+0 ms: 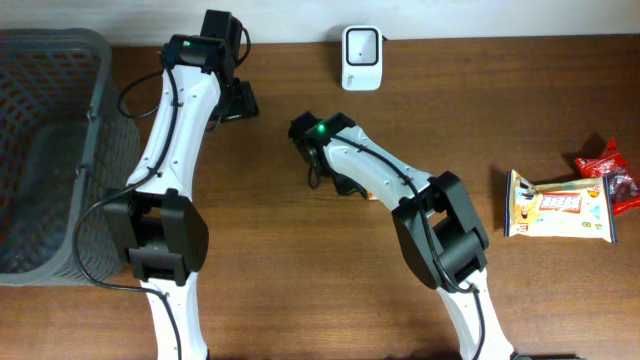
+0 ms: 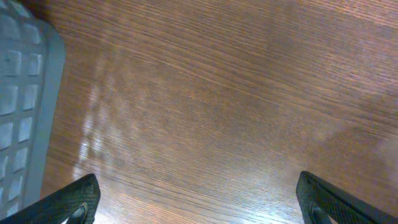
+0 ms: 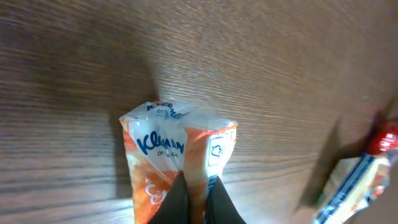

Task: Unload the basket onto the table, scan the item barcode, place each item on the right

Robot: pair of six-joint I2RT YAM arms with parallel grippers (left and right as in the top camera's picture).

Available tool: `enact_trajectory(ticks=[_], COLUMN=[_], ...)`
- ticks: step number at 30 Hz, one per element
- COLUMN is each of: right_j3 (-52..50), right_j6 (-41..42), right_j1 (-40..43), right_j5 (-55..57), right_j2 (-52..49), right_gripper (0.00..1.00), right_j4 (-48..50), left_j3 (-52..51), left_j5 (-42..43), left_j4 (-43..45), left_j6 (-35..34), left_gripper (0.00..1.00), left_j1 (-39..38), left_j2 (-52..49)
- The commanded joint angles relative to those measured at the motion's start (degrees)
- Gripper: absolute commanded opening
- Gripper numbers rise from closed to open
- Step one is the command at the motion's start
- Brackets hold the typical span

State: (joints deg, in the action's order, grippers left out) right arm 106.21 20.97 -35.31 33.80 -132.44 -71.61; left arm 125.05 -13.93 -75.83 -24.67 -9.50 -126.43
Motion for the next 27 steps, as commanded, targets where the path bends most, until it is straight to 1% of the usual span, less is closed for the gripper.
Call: enact_trajectory(ticks=[1,3,10,17,20,27], right_j3=[2.1,2.12,1.95,1.14,1.14,-0.17], right_j6=[1.62,1.57,1.57,1.6,1.64,1.99], right_j1=[-0.81,-0.79,1.7,6.34,6.56,6.45], right_j5=[8.2,11.5,13.88,11.65,11.58,6.64], right_j2=[-0.68,-0.68,-1.22,-2.36,-2.62,-2.69], right_gripper=[0.04,0.04,0.04,0.04,0.04,0.04], right_j4=[-1.42,-1.79,-1.31,1.16,1.22,3.43], left_j3=[0.46,0.46,0.46,0.46,0.46,0.46], left_j5=[3.21,3.19,3.19,3.19,3.19,3.19], left_j4=[0.15,0.13,-0.11,-0.2,-0.09,-0.15], left_j6=[1.2,1.2,1.2,1.2,1.18,1.2], left_gripper=[0.99,0.99,0.99,0.99,0.99,0.99], left_j1=[0.2,0.2,0.2,0.2,0.2,0.2], left_j2=[0.0,0.0,0.0,0.0,0.0,0.0])
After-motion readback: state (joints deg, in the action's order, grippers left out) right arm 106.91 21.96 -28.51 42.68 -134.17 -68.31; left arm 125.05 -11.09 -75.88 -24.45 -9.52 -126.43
